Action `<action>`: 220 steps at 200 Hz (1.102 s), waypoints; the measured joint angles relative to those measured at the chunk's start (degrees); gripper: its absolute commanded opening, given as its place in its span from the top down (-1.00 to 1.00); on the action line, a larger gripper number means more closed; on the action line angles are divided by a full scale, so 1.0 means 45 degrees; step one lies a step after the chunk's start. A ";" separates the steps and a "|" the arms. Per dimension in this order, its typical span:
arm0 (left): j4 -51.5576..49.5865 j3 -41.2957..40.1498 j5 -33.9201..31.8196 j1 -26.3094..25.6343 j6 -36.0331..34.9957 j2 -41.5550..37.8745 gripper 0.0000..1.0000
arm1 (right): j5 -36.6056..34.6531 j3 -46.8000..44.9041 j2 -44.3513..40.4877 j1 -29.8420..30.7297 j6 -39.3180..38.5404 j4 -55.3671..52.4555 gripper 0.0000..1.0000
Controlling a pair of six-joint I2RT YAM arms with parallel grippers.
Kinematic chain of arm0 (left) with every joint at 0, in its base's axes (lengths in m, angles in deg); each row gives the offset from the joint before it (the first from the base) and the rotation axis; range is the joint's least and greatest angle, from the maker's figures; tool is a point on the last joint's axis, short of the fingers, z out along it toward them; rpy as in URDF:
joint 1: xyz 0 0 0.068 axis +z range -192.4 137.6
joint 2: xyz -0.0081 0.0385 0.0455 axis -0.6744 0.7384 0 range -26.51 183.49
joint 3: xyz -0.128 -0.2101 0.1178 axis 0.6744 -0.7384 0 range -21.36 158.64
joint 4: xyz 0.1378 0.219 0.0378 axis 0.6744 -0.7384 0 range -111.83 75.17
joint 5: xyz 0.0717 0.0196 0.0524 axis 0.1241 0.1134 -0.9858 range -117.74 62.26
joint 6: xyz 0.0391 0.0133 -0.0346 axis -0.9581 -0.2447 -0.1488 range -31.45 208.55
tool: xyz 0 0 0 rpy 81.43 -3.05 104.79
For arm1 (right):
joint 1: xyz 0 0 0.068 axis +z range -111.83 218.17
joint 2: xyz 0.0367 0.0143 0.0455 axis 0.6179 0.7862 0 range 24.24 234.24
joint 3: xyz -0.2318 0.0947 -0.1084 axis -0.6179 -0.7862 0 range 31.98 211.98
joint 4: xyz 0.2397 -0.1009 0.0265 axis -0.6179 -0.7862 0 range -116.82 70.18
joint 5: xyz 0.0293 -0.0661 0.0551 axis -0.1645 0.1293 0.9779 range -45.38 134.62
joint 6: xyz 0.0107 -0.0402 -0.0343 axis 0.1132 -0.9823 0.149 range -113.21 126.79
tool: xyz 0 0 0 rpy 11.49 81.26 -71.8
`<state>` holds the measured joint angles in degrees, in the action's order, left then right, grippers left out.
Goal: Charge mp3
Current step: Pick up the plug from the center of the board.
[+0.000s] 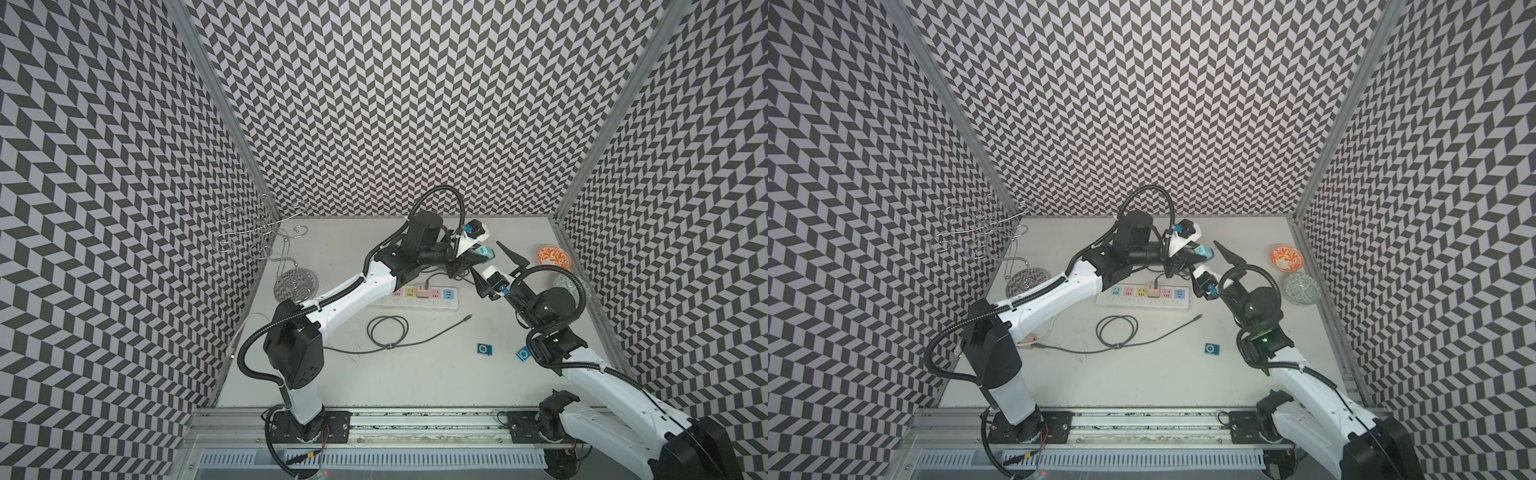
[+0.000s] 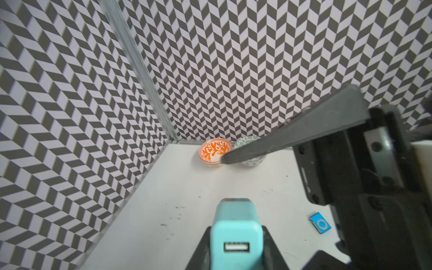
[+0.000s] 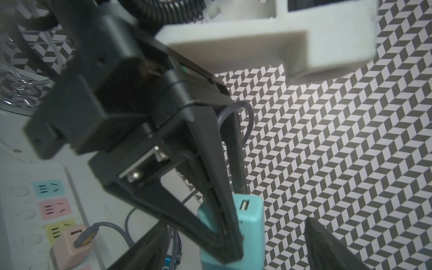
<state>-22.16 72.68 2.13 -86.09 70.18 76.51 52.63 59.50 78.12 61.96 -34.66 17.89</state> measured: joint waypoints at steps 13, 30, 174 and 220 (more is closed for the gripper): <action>-0.0112 0.0811 -0.0175 0.0355 -0.0049 0.0447 0.84 | -0.0418 -0.0029 -0.0126 -0.0010 0.0427 -0.0005 -0.84; -0.0121 0.1651 -0.0306 0.0971 -0.0102 0.0889 0.85 | -0.0826 -0.0199 -0.0442 -0.0063 0.1010 -0.0010 -0.85; 0.0549 0.6246 -0.1117 0.4784 -0.0651 0.1991 0.82 | -0.2667 -0.1423 -0.0952 -0.0185 0.4061 -0.1336 -0.85; -0.0423 0.3949 -0.1647 0.5455 -0.3308 0.0447 0.89 | -0.2589 -0.1234 -0.0612 -0.0194 0.4197 -0.1681 -0.85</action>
<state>-24.06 90.45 -5.28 -61.54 55.29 78.52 40.98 53.95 75.37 61.08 -15.77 10.33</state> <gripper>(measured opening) 0.300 0.927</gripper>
